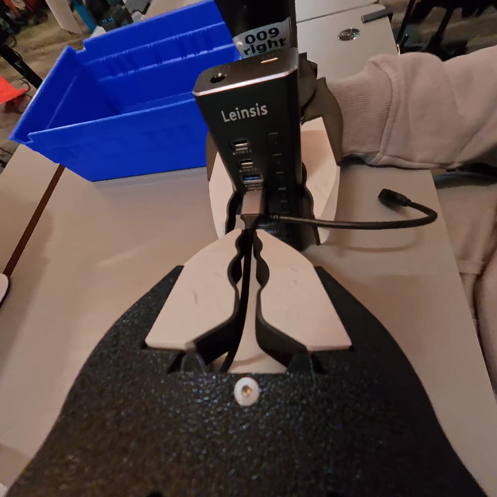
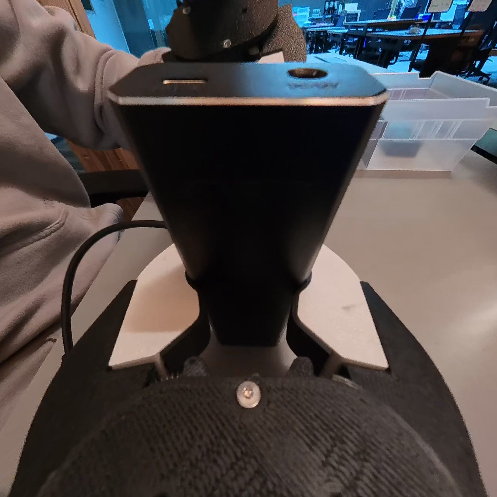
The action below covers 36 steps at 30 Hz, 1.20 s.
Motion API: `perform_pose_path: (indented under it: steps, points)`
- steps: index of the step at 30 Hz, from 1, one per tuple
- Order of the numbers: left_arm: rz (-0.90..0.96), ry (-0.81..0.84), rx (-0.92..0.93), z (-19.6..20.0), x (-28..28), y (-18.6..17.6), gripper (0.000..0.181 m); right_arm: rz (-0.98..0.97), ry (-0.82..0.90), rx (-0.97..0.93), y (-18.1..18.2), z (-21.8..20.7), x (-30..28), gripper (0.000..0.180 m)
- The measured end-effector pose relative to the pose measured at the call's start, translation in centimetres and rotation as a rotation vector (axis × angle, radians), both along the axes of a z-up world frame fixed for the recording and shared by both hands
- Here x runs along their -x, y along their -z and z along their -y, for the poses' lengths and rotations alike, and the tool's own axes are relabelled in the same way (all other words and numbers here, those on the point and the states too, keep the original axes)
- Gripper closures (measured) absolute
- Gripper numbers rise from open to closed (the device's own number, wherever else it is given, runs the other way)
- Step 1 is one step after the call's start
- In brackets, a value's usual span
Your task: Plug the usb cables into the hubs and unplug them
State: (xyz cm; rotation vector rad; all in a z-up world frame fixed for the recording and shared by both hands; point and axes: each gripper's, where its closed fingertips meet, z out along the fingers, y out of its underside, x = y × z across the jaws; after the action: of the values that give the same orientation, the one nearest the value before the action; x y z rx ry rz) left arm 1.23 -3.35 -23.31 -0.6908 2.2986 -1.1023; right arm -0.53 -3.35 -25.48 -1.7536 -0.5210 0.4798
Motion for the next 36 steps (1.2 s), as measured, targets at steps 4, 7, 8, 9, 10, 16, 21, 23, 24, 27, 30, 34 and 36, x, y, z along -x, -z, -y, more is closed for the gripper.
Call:
perform_pose_path:
  steps: [4, 7, 8, 9, 10, 16, 21, 23, 24, 27, 30, 34, 36]
  points:
    - [0.066, -0.061, 0.004, -0.9, 0.3, -0.6, 0.161, 0.036, 0.009, -0.001, 0.3, -0.4, 0.2, 0.107]
    - [0.196, -0.157, 0.149, -2.9, 0.8, -4.3, 0.145, -0.016, 0.018, -0.074, -1.6, -0.2, 0.2, 0.107]
    - [0.238, -0.212, 0.204, -4.1, 0.9, -5.4, 0.14, -0.014, 0.036, -0.109, -2.6, -0.1, 0.1, 0.107]
    - [0.281, -0.265, 0.251, -5.5, 1.1, -6.3, 0.134, -0.015, 0.063, -0.146, -3.8, 0.0, -0.2, 0.107]
    - [0.326, -0.311, 0.292, -6.8, 1.4, -7.0, 0.13, -0.026, 0.088, -0.17, -5.0, 0.2, -0.6, 0.107]
    - [0.359, -0.43, 0.356, -11.1, 2.5, -5.2, 0.13, 0.099, 0.274, -0.307, -13.9, 3.6, -5.0, 0.107]
    - [0.294, -0.396, 0.324, -10.5, 2.7, -2.6, 0.128, 0.441, 0.462, -0.202, -19.3, 6.8, -13.7, 0.107]
    - [0.289, -0.376, 0.321, -9.9, 2.7, -2.1, 0.128, 0.636, 0.549, -0.09, -19.6, 7.6, -18.5, 0.107]
    - [0.289, -0.374, 0.323, -9.8, 2.6, -1.9, 0.128, 0.724, 0.585, -0.03, -19.3, 7.9, -21.0, 0.108]
    - [0.26, -0.354, 0.321, -9.2, 2.4, -1.3, 0.128, 0.878, 0.623, 0.217, -16.2, 8.9, -27.0, 0.107]
    - [0.252, -0.362, 0.3, -9.2, 2.4, -1.0, 0.128, 0.991, 0.561, 0.37, -12.1, 9.1, -29.5, 0.106]
    - [0.22, -0.354, 0.295, -9.3, 2.5, 0.1, 0.128, 1.074, 0.479, 0.469, -7.3, 7.7, -30.1, 0.108]
    - [0.206, -0.351, 0.304, -9.2, 2.5, 0.4, 0.128, 1.137, 0.458, 0.496, -5.7, 6.7, -30.6, 0.108]
